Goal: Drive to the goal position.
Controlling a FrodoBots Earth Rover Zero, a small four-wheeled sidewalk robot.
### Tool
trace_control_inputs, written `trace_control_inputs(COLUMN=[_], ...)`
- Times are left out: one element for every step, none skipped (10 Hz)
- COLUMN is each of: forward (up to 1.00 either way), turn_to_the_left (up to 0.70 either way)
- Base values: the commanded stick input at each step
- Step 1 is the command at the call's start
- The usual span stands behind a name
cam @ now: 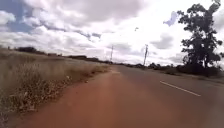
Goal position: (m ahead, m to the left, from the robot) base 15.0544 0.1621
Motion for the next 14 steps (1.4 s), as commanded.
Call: trace_control_inputs(forward=[0.70,0.70,0.70,0.70,0.70,0.70,0.70,0.70,0.70,0.70,0.70,0.70,0.70,0.70], turn_to_the_left=[0.00,0.00,0.00,0.00,0.00,0.00,-0.02,-0.06,-0.35,-0.35,-0.30,-0.13,0.00,0.00])
